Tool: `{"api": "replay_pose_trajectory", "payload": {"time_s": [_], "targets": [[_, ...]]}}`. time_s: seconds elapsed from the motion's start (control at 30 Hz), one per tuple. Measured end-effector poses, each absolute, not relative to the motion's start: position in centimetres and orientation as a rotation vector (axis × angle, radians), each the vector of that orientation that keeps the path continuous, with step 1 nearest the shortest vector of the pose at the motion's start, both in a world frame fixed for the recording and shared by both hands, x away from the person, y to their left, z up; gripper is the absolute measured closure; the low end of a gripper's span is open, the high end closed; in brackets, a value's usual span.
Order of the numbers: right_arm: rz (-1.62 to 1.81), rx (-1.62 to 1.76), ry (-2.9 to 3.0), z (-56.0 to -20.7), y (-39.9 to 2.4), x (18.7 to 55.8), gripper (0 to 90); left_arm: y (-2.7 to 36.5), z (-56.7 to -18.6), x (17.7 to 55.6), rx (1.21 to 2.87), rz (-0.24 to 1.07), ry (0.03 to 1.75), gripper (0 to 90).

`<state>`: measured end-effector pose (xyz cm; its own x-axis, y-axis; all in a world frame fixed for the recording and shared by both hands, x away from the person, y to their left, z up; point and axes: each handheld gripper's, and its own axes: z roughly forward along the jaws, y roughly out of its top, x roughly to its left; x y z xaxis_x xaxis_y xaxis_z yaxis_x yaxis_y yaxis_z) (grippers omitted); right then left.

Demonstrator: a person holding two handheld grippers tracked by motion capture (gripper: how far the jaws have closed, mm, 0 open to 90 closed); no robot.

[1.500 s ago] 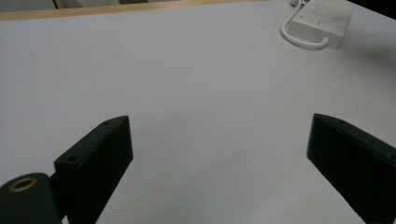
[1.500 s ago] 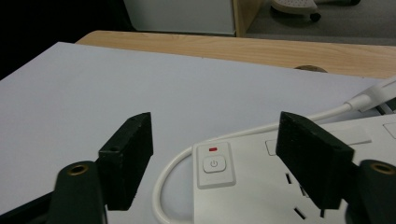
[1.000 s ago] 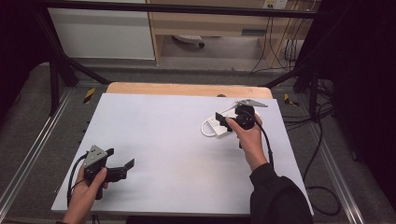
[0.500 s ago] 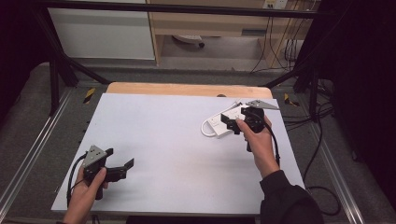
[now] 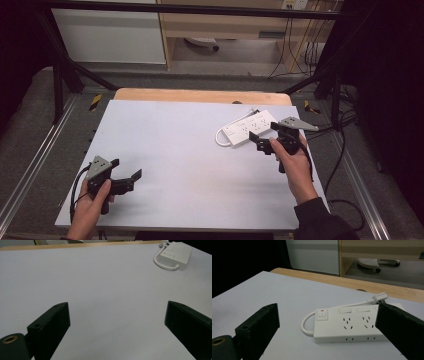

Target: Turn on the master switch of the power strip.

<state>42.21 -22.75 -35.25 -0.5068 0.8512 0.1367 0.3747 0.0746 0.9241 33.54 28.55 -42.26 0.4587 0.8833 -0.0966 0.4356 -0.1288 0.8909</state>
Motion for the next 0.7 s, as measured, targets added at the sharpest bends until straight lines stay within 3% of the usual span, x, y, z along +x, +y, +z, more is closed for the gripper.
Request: {"api": "replay_pose_trajectory", "payload": {"time_s": [0.7], "targets": [[1.452, 1.189, 1.903, -37.6, -24.8, 37.2, 5.8, 29.0, -42.2, 33.5, 1.711, 0.601, 1.159, 6.1]]}}
